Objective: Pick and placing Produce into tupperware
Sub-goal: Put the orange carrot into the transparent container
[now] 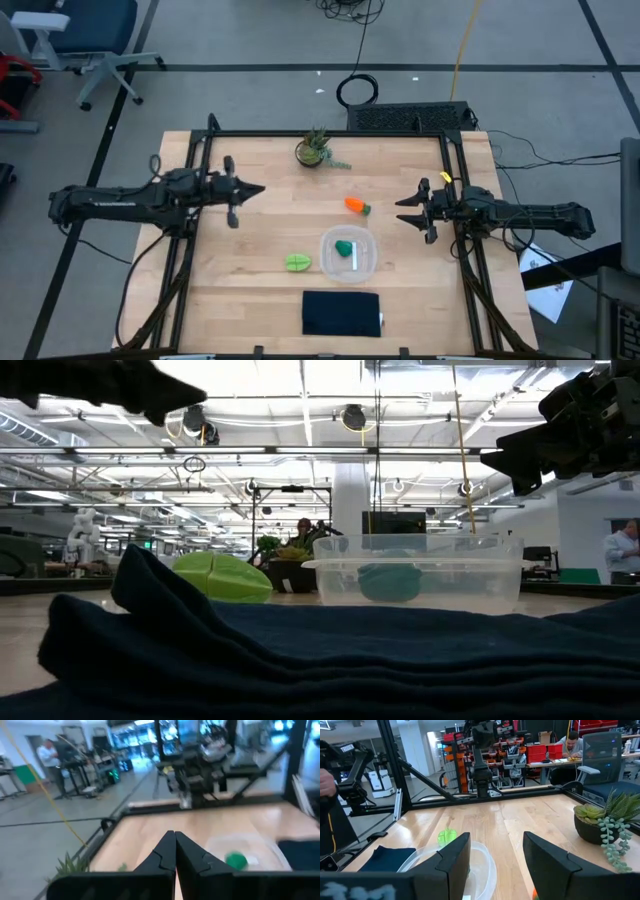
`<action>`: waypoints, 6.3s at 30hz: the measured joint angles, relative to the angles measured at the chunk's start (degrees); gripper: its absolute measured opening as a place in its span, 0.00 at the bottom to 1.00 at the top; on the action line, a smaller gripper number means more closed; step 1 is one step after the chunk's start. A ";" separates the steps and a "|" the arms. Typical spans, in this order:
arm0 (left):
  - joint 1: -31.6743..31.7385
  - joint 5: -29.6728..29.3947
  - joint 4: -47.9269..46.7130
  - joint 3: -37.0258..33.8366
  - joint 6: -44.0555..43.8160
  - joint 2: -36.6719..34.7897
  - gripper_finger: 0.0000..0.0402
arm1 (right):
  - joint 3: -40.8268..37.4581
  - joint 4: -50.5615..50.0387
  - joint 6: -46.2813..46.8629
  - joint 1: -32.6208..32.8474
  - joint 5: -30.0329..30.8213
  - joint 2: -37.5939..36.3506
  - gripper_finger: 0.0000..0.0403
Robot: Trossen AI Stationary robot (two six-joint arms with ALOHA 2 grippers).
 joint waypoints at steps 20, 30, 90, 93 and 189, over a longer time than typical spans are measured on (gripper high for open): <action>-0.15 6.10 6.07 -16.60 0.12 -15.49 0.00 | 0.00 3.02 0.00 0.00 0.01 0.02 0.44; -0.15 6.08 4.42 -17.86 -1.25 -17.11 0.02 | -0.01 2.95 0.00 0.00 0.00 0.02 0.44; -0.15 5.99 4.11 -17.86 -0.67 -17.09 0.06 | 13.71 13.84 -1.72 -9.77 1.14 27.14 0.00; -0.16 5.99 4.10 -17.86 -0.68 -17.09 0.06 | 17.56 12.08 -2.28 -11.87 -2.75 31.85 0.00; -0.15 3.04 -0.42 -17.81 0.05 -16.83 0.06 | 83.87 -63.52 -4.95 -14.19 -4.41 89.12 0.69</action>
